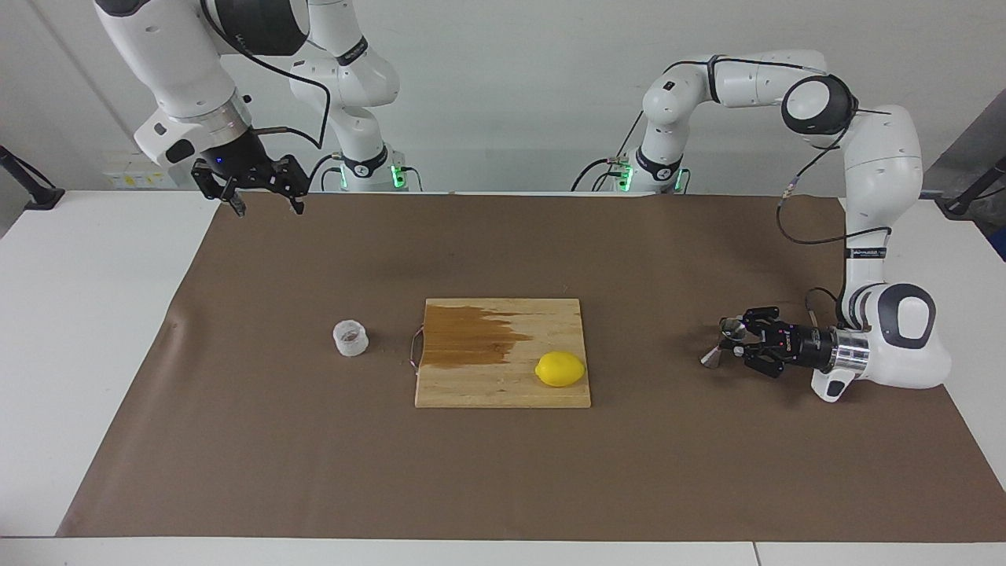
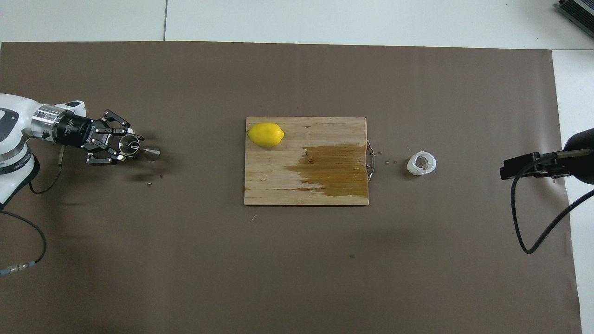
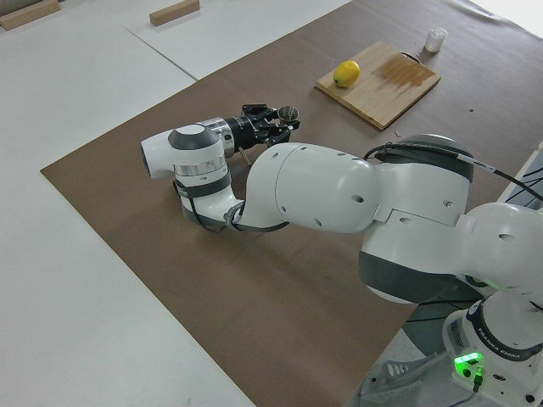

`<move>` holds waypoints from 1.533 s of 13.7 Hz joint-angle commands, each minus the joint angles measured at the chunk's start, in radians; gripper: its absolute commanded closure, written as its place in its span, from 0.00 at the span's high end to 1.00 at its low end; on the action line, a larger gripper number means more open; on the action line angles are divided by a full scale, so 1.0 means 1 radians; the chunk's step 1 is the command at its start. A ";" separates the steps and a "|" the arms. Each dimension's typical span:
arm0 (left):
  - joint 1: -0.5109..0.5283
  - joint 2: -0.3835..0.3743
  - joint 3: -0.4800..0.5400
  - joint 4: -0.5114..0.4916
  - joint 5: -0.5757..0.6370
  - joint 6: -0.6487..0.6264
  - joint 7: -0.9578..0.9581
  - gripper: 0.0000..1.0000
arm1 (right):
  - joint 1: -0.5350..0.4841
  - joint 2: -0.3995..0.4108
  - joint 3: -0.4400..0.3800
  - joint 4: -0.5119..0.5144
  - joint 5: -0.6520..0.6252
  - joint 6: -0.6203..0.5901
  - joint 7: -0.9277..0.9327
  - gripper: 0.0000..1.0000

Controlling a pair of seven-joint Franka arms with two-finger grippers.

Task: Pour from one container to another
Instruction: 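Close the left gripper on the silver cup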

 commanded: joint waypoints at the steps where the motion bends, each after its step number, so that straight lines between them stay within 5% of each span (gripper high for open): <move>1: 0.017 0.004 -0.016 -0.018 -0.012 0.007 0.010 0.40 | -0.011 -0.009 0.004 -0.009 0.023 -0.007 0.004 1.00; 9: 0.016 0.004 -0.016 -0.018 -0.012 0.006 0.010 0.33 | -0.011 -0.009 0.004 -0.009 0.023 -0.007 0.004 1.00; 14: 0.013 0.003 -0.016 -0.018 -0.012 0.006 0.008 0.10 | -0.011 -0.009 0.004 -0.009 0.023 -0.007 0.004 1.00; 21: 0.003 -0.008 -0.034 -0.016 -0.027 0.004 -0.003 0.01 | -0.011 -0.009 0.004 -0.009 0.022 -0.007 0.004 1.00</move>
